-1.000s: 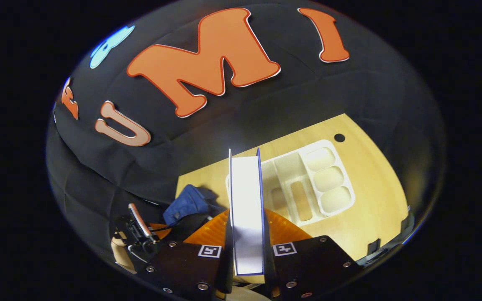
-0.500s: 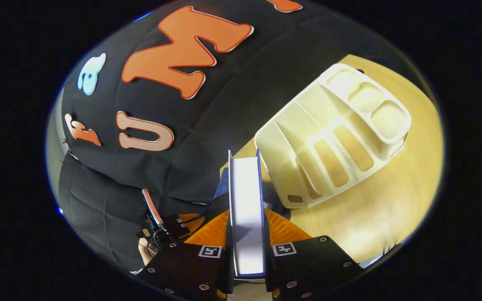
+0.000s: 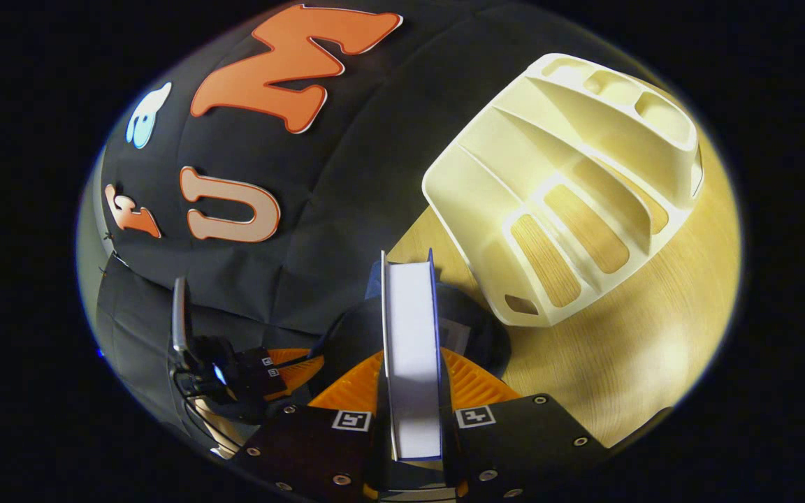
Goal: Open the schoolbag, grab two books from the bookshelf and put them into the schoolbag.
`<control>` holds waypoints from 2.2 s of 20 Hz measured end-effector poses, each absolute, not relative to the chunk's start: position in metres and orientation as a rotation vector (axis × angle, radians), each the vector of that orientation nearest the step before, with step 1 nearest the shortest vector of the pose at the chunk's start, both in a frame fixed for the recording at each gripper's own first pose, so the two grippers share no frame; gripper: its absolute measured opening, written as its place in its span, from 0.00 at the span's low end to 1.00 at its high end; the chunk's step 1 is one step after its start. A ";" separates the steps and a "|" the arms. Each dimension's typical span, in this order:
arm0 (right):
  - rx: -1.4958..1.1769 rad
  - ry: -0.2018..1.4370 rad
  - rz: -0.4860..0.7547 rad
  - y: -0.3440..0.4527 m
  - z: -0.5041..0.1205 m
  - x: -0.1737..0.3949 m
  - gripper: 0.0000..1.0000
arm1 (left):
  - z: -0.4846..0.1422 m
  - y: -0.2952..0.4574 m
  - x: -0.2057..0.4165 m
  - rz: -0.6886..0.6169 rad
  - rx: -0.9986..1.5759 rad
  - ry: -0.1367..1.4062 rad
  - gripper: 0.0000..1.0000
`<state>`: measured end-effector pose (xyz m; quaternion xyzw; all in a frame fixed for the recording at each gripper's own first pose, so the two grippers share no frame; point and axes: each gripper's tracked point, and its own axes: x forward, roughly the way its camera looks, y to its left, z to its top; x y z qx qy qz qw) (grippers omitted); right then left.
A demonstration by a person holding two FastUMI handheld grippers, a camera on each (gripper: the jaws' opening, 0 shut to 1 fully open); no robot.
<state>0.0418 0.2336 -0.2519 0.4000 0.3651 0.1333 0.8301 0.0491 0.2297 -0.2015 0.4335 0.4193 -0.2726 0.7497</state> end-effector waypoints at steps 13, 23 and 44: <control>0.909 0.647 0.223 0.321 -0.287 0.083 0.28 | -0.189 0.206 0.031 -0.657 0.995 0.879 0.01; 0.881 0.645 0.223 0.369 -0.306 0.093 0.29 | -0.180 0.199 0.039 -0.655 0.923 0.880 0.01; 0.552 0.877 0.199 0.365 -0.355 0.068 0.75 | -0.188 0.204 0.028 -0.664 0.805 0.927 0.01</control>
